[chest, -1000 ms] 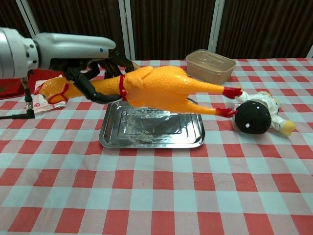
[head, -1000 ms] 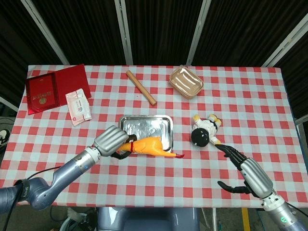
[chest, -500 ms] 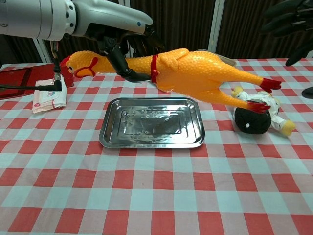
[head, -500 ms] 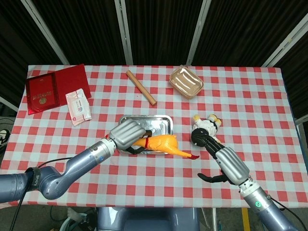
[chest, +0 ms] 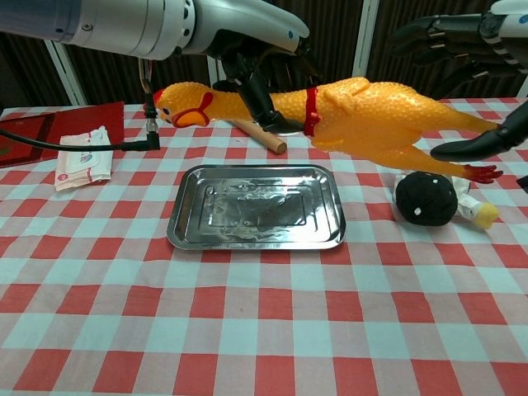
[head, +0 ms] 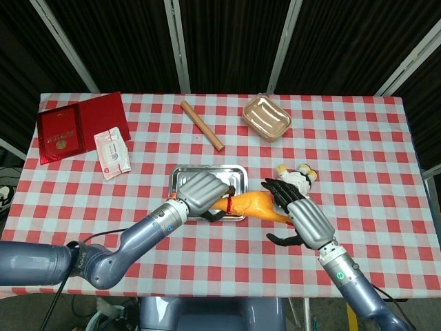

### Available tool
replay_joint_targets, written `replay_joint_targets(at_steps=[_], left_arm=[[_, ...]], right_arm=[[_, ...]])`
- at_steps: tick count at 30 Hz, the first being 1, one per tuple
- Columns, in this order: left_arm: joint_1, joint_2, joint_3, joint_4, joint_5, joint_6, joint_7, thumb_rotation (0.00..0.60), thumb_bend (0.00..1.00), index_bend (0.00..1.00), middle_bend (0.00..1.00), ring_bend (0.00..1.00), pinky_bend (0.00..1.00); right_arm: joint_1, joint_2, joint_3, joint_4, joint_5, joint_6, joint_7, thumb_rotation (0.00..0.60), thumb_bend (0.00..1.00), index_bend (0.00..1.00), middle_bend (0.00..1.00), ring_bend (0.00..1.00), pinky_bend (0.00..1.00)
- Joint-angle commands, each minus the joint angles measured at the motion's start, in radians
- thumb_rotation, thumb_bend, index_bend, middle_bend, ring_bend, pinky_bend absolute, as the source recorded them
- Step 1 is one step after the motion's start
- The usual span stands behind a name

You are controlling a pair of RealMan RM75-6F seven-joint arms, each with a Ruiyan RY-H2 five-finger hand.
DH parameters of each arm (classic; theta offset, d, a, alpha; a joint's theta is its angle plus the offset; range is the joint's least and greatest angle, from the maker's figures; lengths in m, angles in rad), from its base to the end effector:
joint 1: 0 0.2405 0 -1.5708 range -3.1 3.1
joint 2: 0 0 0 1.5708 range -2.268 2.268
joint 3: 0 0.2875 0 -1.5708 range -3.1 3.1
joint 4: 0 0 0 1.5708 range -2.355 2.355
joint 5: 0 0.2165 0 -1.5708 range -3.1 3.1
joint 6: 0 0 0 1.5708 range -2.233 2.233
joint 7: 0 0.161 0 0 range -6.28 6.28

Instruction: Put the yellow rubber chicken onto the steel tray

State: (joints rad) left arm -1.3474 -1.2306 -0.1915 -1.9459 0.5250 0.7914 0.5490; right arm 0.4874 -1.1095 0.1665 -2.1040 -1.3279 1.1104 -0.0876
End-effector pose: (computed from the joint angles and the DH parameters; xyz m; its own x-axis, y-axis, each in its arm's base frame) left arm 0.0405 0.3710 0.0197 0.5810 0.3713 0.7243 0.7198 -0.6498 -0.2443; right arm -0.1439 -0.2824 0.1028 0.0990 -0.3084 0.9461 -0.9361 -0.3513 -0.0166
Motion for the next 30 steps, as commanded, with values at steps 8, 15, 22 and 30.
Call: replay_joint_targets(at_steps=[8,15,22,30], left_arm=[[-0.034,-0.033,0.021,-0.003,-0.024,0.038,0.002,0.600,0.60,0.54,0.62,0.54,0.62],[-0.047,-0.042,0.028,0.005,-0.030,0.038,-0.007,0.600,0.59,0.54,0.62,0.54,0.62],[-0.052,-0.050,0.032,0.018,-0.024,0.034,-0.024,0.600,0.59,0.54,0.62,0.54,0.62],[-0.052,-0.054,0.035,0.032,-0.008,0.027,-0.042,0.600,0.59,0.54,0.62,0.54,0.62]], right_arm=[[0.045,-0.079,0.032,0.041,0.102,0.007,-0.099,0.600,0.24,0.09,0.06,0.06,0.19],[0.060,-0.098,0.036,0.053,0.124,0.004,-0.112,0.600,0.24,0.15,0.10,0.10,0.19],[0.070,-0.108,0.037,0.062,0.142,0.001,-0.118,0.600,0.24,0.24,0.16,0.16,0.22],[0.080,-0.124,0.041,0.071,0.153,0.003,-0.119,0.600,0.43,0.56,0.40,0.40,0.47]])
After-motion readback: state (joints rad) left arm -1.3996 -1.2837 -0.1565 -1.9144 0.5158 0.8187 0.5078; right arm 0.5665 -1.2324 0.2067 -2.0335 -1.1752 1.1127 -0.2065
